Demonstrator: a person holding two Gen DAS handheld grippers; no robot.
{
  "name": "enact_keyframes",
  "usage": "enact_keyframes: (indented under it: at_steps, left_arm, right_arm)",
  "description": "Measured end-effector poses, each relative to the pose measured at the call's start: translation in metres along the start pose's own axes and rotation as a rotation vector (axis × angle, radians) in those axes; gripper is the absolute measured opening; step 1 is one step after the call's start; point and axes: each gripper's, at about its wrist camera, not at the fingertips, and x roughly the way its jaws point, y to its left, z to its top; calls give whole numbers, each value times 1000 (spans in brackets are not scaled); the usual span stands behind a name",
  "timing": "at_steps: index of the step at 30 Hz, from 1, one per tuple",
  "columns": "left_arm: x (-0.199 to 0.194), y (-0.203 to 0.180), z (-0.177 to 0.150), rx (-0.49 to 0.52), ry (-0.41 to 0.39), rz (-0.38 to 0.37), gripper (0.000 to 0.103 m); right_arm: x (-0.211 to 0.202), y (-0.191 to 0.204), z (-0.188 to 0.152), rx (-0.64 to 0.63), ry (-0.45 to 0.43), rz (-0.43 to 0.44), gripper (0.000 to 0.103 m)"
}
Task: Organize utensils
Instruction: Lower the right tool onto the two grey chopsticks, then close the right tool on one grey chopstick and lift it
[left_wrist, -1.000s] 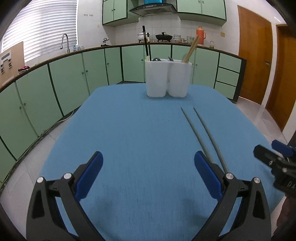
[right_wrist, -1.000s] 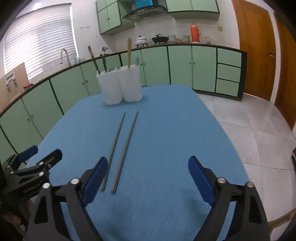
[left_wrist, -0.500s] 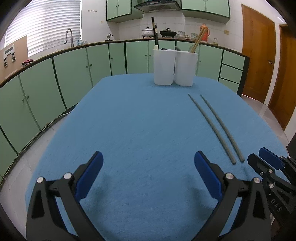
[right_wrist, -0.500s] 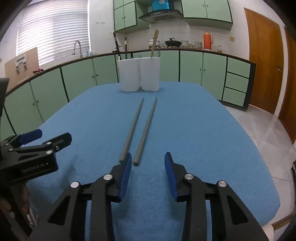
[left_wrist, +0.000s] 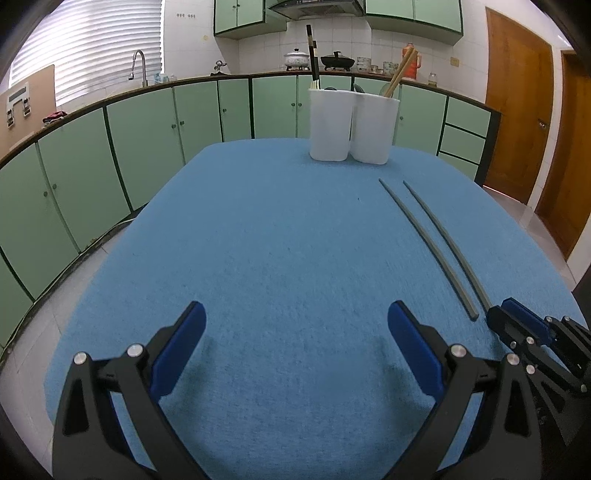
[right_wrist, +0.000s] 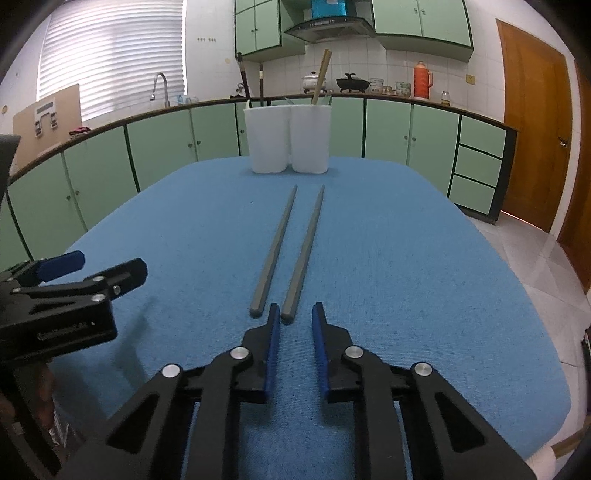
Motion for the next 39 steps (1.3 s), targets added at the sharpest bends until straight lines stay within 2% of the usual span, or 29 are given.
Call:
enact_keyframes:
  at_steps: [10,39]
  left_arm:
    - [0,-1,-1,0,-3,-2,96]
    - [13,-14,9,-15,6,-9,95]
  right_arm:
    - [7,2,0,3,-11,3,8]
    - [16,-15,14,84,2,-8,7]
